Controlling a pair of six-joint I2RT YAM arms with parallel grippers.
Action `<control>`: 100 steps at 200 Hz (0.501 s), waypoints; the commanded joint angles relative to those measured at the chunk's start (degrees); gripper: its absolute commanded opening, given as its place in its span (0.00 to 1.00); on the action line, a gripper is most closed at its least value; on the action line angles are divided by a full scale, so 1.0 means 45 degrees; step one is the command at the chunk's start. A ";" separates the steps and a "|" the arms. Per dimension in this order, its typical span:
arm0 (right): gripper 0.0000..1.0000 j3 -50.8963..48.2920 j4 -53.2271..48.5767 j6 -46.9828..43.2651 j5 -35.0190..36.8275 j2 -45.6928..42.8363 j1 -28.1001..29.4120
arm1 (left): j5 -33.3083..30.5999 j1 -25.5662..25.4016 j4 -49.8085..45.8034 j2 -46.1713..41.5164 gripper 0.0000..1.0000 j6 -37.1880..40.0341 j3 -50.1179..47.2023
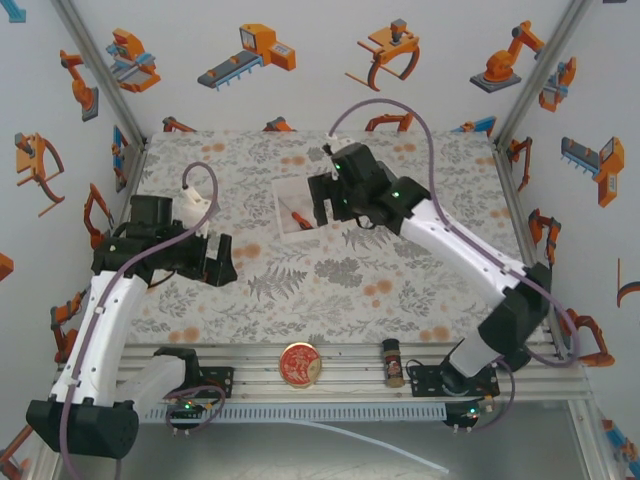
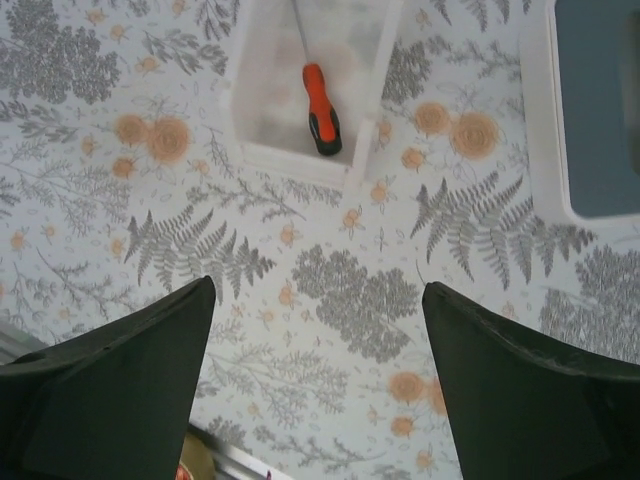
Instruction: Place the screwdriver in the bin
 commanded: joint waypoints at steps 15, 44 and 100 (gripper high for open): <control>0.94 -0.3430 0.0320 0.0887 0.1392 -0.2758 -0.0004 | -0.1275 -0.0350 0.0991 0.0913 0.97 -0.0788 0.0393; 0.94 -0.5769 0.0531 0.1120 0.2657 -0.4949 -0.0015 | -0.2008 -0.0562 0.1743 0.1805 0.97 -0.1480 0.0655; 1.00 -0.9762 0.2928 -0.0626 0.6528 -0.8571 -0.0219 | -0.4349 -0.0721 0.4448 0.2987 0.97 -0.2554 -0.0098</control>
